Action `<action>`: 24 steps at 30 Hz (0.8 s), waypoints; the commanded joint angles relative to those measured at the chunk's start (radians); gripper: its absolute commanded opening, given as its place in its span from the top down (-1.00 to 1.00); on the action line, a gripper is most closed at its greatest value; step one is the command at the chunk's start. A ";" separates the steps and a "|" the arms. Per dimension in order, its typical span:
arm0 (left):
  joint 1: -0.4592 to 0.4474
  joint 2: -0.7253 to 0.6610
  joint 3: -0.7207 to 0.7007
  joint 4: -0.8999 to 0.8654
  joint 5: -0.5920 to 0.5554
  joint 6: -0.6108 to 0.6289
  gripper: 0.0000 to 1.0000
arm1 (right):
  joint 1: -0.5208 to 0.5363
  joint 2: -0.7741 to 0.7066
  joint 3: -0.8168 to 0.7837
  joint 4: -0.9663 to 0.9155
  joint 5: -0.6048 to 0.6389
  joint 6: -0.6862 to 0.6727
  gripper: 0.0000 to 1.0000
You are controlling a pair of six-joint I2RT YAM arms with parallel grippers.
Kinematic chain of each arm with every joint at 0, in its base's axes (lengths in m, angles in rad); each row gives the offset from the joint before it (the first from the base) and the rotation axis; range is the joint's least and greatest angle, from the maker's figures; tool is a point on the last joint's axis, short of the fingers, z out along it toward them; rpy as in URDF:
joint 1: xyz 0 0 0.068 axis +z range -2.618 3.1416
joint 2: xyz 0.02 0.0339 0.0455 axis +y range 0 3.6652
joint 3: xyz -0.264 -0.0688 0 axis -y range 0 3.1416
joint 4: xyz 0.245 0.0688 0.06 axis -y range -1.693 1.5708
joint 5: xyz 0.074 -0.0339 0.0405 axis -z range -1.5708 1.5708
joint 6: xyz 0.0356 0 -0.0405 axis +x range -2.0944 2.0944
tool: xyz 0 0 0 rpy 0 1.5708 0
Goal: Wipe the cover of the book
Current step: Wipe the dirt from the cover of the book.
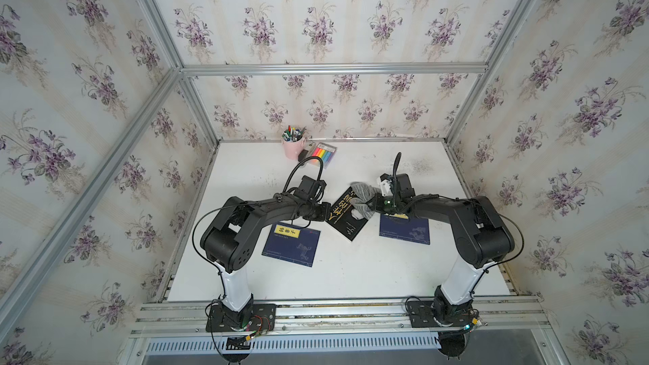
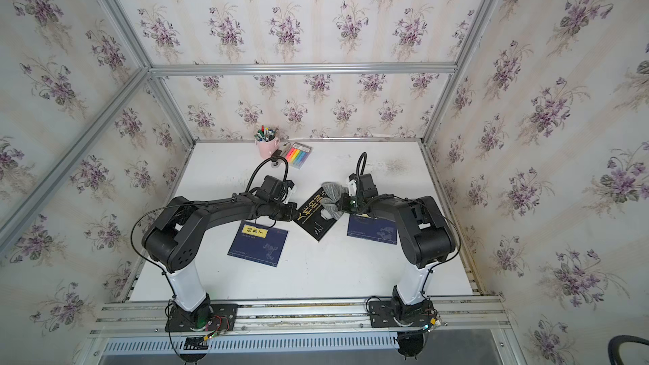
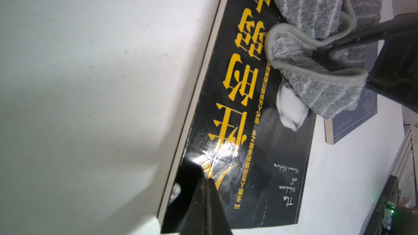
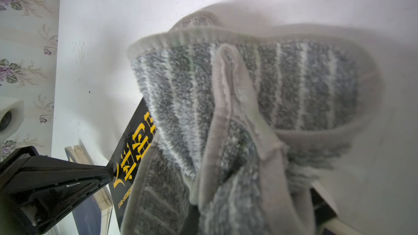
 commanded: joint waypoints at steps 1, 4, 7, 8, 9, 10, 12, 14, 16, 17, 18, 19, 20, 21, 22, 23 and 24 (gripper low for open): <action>0.000 0.005 -0.002 -0.080 -0.037 0.012 0.93 | -0.001 -0.006 -0.018 -0.093 0.047 -0.026 1.00; 0.000 0.008 0.003 -0.082 -0.036 0.013 0.93 | 0.015 -0.018 -0.055 -0.089 0.033 -0.026 1.00; 0.000 0.011 0.005 -0.079 -0.034 0.013 0.93 | 0.068 -0.031 -0.095 -0.075 0.032 -0.016 1.00; 0.000 0.012 0.006 -0.078 -0.034 0.011 0.93 | 0.096 -0.032 -0.101 -0.075 0.035 -0.013 1.00; 0.000 0.013 0.007 -0.076 -0.033 0.011 0.93 | 0.129 -0.031 -0.107 -0.075 0.039 -0.009 1.00; 0.000 0.015 0.008 -0.075 -0.033 0.012 0.93 | 0.157 -0.030 -0.109 -0.075 0.042 -0.005 1.00; 0.000 0.017 0.008 -0.071 -0.030 0.005 0.93 | 0.217 -0.026 -0.115 -0.062 0.026 0.010 1.00; 0.000 0.017 0.008 -0.069 -0.028 0.005 0.93 | 0.279 -0.024 -0.122 -0.043 0.007 0.022 1.00; 0.000 0.010 0.003 -0.068 -0.027 0.004 0.93 | 0.300 -0.029 -0.120 -0.042 0.011 0.031 1.00; 0.000 0.007 0.000 -0.070 -0.030 0.005 0.93 | 0.298 -0.033 -0.118 -0.044 0.009 0.031 1.00; 0.000 0.003 -0.002 -0.071 -0.032 0.006 0.93 | 0.299 -0.041 -0.114 -0.049 0.016 0.030 1.00; 0.000 0.000 -0.003 -0.072 -0.033 0.005 0.93 | 0.299 -0.049 -0.108 -0.057 0.021 0.026 1.00; 0.000 -0.003 -0.004 -0.073 -0.034 0.006 0.93 | 0.299 -0.059 -0.098 -0.071 0.028 0.018 1.00; 0.000 -0.007 -0.005 -0.074 -0.034 0.006 0.92 | 0.299 -0.068 -0.087 -0.085 0.035 0.009 1.00; 0.000 -0.009 -0.005 -0.072 -0.034 0.005 0.92 | 0.298 -0.078 -0.076 -0.097 0.045 -0.002 1.00; 0.000 -0.013 -0.006 -0.073 -0.035 0.005 0.93 | 0.292 -0.090 -0.062 -0.112 0.065 -0.015 1.00; 0.000 -0.016 -0.006 -0.073 -0.033 0.005 0.92 | 0.280 -0.100 -0.044 -0.129 0.079 -0.025 1.00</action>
